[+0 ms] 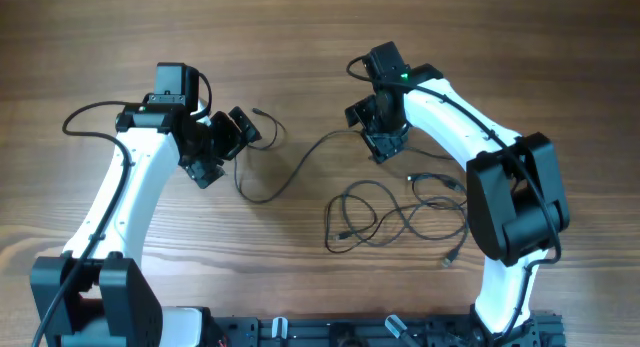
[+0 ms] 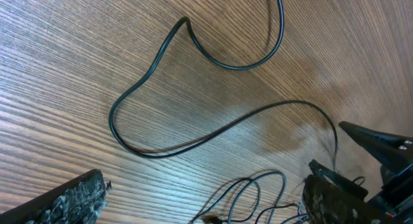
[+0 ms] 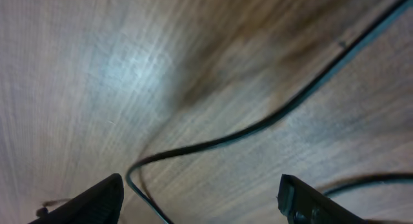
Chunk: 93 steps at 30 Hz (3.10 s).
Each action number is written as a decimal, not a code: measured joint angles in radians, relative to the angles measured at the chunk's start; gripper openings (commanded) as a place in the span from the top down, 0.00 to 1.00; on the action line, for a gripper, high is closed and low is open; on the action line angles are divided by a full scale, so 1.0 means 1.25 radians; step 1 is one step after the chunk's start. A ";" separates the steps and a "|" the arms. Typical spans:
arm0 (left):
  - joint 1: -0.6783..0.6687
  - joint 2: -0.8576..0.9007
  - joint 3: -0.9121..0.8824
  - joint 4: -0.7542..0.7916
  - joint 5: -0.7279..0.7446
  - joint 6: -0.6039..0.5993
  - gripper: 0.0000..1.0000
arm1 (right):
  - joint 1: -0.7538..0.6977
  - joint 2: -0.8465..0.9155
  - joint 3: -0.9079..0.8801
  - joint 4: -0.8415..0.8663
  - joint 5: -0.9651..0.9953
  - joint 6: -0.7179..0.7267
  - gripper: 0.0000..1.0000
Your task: Untangle cables
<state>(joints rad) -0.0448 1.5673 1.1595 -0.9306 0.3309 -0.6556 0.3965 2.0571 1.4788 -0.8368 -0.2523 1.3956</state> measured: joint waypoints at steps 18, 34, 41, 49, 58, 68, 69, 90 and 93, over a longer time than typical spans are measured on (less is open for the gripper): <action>0.000 0.000 0.000 0.002 0.000 0.000 0.00 | 0.001 0.015 0.000 -0.005 0.153 0.069 0.31; 0.000 0.000 0.000 0.007 0.000 0.000 0.00 | 0.000 0.040 0.016 0.038 0.141 0.006 0.96; 0.000 0.000 0.000 0.012 0.000 0.000 0.00 | -0.007 -0.111 0.164 0.043 0.125 -0.190 0.96; 0.000 0.000 0.000 0.015 0.000 0.000 0.00 | -0.008 -0.438 0.355 0.240 0.128 -0.330 0.96; 0.000 0.000 0.000 0.015 0.001 0.000 0.01 | -0.008 -0.562 0.365 0.541 0.105 -0.340 0.95; 0.000 0.000 0.000 0.015 0.000 0.000 0.00 | -0.008 -0.562 0.443 0.602 0.089 -0.340 0.95; 0.000 0.000 0.000 0.015 0.001 0.000 0.00 | -0.008 -0.563 0.454 0.593 0.089 -0.340 0.95; 0.031 -0.037 0.046 0.015 0.121 0.085 0.16 | -0.008 -0.410 0.484 0.125 -0.035 -0.382 0.95; 0.027 -0.122 0.103 0.022 0.159 0.132 0.15 | -0.008 -0.391 0.484 0.125 -0.066 -0.371 0.95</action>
<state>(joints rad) -0.0113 1.4151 1.2884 -0.9028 0.5297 -0.4904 0.3870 1.5684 2.0834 -0.6800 -0.3344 0.9318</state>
